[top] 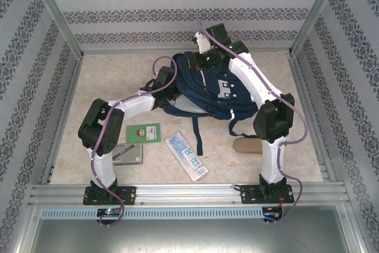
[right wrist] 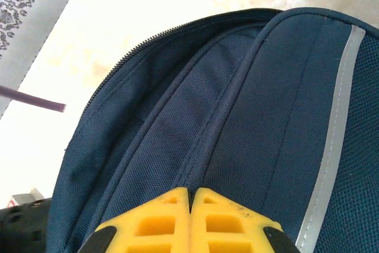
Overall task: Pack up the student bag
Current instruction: Close the student bag at the top-center of the table.
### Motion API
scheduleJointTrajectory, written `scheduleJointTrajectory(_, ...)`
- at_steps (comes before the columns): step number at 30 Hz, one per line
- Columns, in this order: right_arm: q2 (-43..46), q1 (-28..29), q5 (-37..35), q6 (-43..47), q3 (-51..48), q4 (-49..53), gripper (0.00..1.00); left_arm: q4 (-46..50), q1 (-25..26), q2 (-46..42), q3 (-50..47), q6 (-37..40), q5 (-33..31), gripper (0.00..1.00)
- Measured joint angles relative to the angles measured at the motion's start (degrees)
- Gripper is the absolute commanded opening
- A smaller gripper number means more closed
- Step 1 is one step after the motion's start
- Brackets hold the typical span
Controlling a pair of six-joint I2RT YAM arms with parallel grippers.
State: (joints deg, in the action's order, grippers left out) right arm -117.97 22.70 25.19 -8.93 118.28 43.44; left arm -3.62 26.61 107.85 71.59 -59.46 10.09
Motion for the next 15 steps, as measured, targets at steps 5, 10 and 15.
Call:
scheduleJointTrajectory(5,-0.2,-0.22,0.17,-0.42,0.0,0.02,0.29,5.79,-1.92,-4.68,-2.73,2.12,-1.64,0.65)
scheduleJointTrajectory(10,1.55,-0.09,-1.29,-1.99,-3.89,-2.16,0.38,14.34,-3.61,-10.67,-4.52,4.94,-3.54,0.69)
scheduleJointTrajectory(15,7.78,1.62,-5.09,-5.16,-11.93,-4.26,0.46,21.62,-8.7,-20.17,-8.59,7.58,-4.61,0.69)
